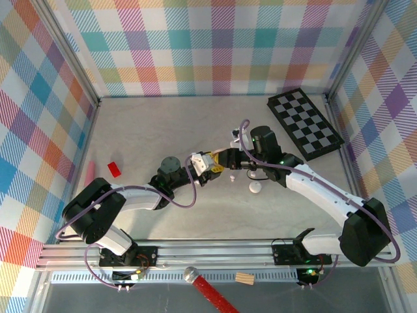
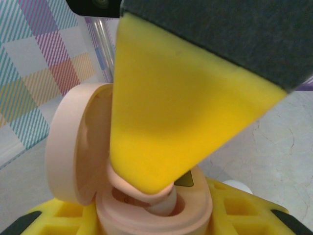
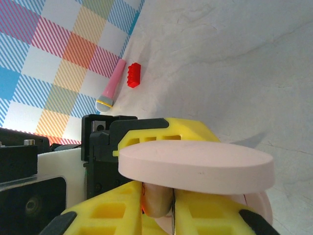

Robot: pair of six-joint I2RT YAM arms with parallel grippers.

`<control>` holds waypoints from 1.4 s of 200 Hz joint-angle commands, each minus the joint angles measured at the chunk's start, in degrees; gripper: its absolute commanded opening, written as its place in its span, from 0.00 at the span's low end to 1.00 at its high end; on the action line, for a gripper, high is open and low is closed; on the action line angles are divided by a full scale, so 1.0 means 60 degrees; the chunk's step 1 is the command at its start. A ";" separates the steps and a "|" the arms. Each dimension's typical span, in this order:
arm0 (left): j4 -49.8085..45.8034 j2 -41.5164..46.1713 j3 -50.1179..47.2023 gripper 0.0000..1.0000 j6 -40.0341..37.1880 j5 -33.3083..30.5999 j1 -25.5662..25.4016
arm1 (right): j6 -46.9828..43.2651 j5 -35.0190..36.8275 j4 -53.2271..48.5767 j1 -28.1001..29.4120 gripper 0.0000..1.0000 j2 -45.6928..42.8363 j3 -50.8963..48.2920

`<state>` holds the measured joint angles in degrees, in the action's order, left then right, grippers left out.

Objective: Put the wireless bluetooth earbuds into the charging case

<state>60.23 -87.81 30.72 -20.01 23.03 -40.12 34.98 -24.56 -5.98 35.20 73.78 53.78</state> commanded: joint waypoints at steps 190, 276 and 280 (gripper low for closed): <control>-0.0545 0.0495 0.0084 0.39 -0.0990 -0.0014 -0.0107 | -0.1262 0.0975 -0.1200 -0.0069 0.35 -0.1056 0.1144; 0.0182 0.0568 0.0142 0.39 -0.0060 0.0001 -0.0099 | -0.1263 0.0987 -0.2499 -0.0066 0.33 -0.0098 0.2105; 0.0264 0.0534 0.0139 0.39 0.0002 -0.0011 -0.0110 | -0.1269 0.1058 -0.2524 -0.0066 0.33 -0.0180 0.2065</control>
<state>56.18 -85.10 31.64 -23.11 22.44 -40.47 28.03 -18.63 -18.68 35.20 75.18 66.59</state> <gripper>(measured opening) 0.393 0.339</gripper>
